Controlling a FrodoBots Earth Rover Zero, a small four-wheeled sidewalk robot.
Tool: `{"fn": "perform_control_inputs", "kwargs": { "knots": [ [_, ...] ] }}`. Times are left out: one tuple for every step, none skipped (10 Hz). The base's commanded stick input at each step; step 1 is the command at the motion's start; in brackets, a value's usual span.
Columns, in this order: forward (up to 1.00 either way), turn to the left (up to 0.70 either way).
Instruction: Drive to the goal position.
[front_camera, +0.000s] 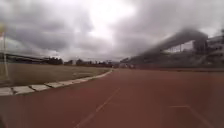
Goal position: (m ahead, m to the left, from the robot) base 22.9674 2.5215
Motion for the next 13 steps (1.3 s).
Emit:
{"fn": "perform_control_inputs", "kwargs": {
  "knots": [
    [1.0, -0.27],
    [1.0, -0.19],
    [1.0, -0.03],
    [1.0, -0.16],
    [1.0, -0.03],
    [1.0, 0.0],
    [1.0, 0.0],
    [1.0, 0.0],
    [1.0, 0.0],
    [1.0, 0.0],
    [1.0, 0.0],
    [1.0, 0.0],
    [1.0, 0.0]
  ]
}}
